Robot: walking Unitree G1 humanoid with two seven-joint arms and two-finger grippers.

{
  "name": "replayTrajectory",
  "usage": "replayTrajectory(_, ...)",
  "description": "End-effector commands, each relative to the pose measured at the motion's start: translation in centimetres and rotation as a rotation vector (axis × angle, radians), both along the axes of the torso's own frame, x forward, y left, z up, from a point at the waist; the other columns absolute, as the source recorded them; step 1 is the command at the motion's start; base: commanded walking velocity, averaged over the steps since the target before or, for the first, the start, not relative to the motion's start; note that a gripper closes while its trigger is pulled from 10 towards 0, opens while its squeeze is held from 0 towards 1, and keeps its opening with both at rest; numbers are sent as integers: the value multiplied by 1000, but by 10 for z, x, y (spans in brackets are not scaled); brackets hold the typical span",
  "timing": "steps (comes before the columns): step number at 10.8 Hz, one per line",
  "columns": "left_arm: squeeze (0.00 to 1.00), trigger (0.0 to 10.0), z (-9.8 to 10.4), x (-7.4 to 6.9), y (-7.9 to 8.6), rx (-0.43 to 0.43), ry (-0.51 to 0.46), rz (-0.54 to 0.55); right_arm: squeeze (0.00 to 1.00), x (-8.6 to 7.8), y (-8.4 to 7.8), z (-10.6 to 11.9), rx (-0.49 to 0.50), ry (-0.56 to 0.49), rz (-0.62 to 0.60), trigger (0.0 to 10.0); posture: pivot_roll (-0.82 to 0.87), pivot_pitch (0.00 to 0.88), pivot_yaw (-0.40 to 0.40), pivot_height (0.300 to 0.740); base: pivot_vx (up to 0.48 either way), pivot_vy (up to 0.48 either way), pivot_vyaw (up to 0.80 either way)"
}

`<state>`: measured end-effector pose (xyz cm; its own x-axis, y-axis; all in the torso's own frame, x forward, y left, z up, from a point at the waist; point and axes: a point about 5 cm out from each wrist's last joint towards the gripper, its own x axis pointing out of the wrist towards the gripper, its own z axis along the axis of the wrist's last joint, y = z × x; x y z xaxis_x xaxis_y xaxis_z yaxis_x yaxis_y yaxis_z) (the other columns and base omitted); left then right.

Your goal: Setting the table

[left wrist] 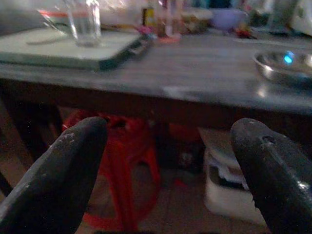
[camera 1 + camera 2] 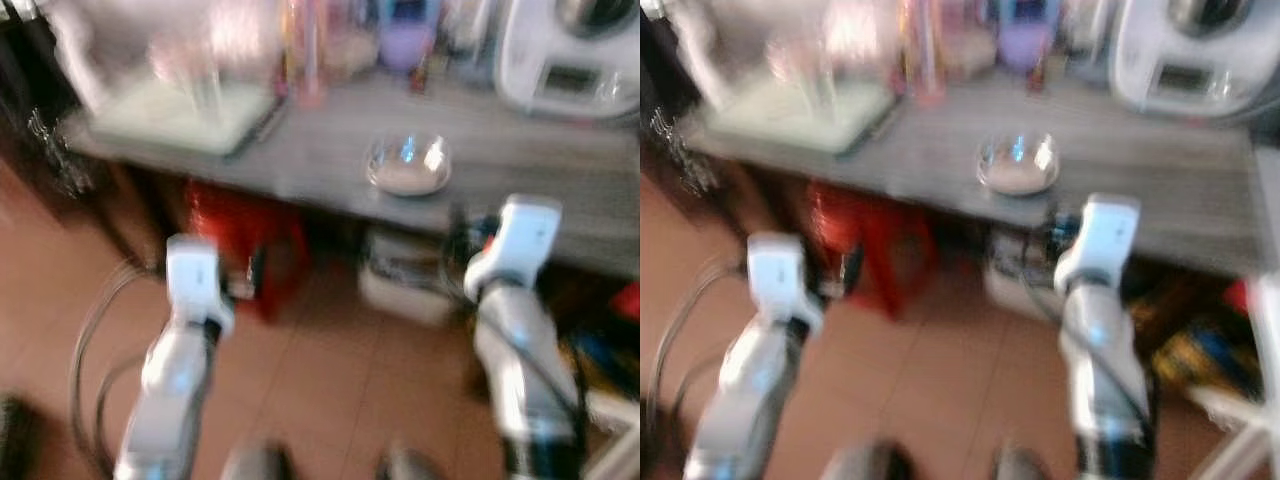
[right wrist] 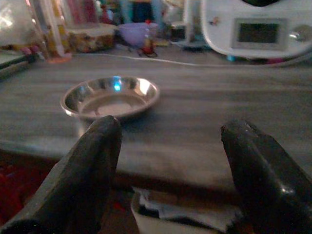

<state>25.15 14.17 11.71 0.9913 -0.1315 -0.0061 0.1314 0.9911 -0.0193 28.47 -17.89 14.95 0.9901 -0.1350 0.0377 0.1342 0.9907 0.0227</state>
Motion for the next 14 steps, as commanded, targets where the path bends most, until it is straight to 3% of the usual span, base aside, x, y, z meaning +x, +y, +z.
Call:
replayTrajectory(1,0,10000,1,0,-1,0,-4,-3,0,2,-3,6,5,-13,-15,10000,-37,70,69,740,-259,0,0)
replayTrajectory(7,0,10000,2,0,-2,0,-8,0,0,3,1,4,23,1,3,10000,-40,76,63,740,-256,0,-753)
replayTrajectory(11,0,10000,2,-15,3,-25,-20,-20,0,-3,0,1,2,-18,12,10000,-34,29,74,740,0,-89,0)
replayTrajectory(14,0,10000,2,-13,1,-31,-13,-34,0,1,9,9,-51,-73,58,10000,-39,21,84,740,194,-399,0)
